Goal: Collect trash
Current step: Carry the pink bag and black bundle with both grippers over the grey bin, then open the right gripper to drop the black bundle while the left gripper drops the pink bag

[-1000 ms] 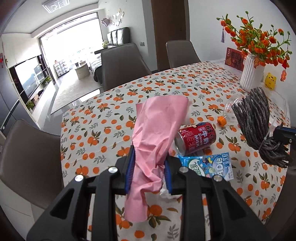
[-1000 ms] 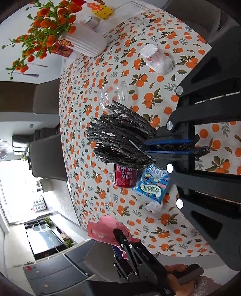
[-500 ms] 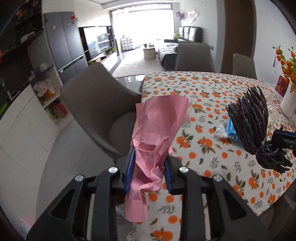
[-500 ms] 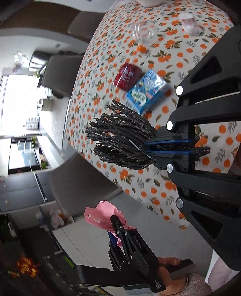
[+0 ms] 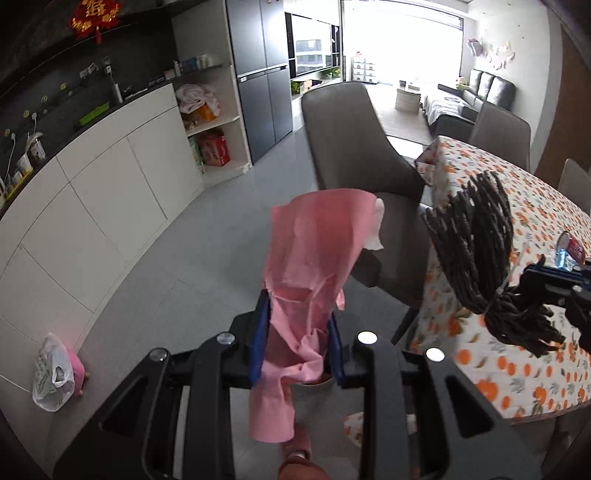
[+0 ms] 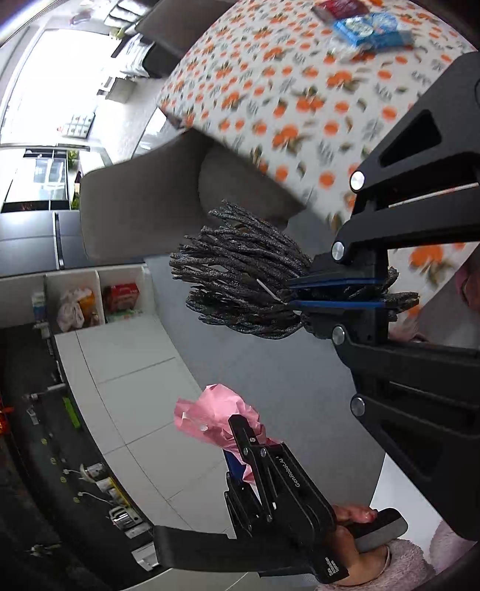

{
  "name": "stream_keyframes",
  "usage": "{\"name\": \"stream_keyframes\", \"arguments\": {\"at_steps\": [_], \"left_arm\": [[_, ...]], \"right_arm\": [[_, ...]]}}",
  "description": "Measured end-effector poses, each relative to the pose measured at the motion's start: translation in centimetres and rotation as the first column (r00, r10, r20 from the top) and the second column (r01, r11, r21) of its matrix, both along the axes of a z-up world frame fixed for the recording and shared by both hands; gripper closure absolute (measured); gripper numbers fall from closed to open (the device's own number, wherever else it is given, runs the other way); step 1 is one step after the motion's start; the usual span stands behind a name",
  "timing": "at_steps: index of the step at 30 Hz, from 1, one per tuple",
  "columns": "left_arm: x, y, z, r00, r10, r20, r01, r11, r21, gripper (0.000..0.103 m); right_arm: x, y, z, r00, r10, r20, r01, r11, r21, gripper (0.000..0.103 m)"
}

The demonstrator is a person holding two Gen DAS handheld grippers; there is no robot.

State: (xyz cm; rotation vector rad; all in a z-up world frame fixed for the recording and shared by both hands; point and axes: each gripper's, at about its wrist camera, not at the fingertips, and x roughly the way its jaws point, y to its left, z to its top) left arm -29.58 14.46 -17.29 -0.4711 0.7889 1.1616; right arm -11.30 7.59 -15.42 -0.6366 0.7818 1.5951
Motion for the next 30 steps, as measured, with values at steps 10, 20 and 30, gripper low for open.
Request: {"name": "stream_keyframes", "arguments": {"at_steps": [10,20,30], "left_arm": [[-8.0,9.2,-5.8,0.997,-0.072,-0.016,0.07,0.995,-0.076,0.075],[-8.8,14.6,-20.3,0.995,-0.095,0.002,0.094,0.982,-0.164,0.075],[-6.8,15.5,-30.5,0.983,-0.183,-0.001,0.176,0.949,-0.263,0.075]], "right_arm": [[-10.8,11.9,-11.4,0.997,-0.08,-0.008,0.078,0.985,-0.153,0.097],[-13.7,18.3,-32.0,0.996,-0.091,0.01,0.089,0.944,-0.319,0.097],[-12.0,19.3,-37.8,0.986,-0.168,0.002,0.158,0.924,-0.349,0.064]]}}
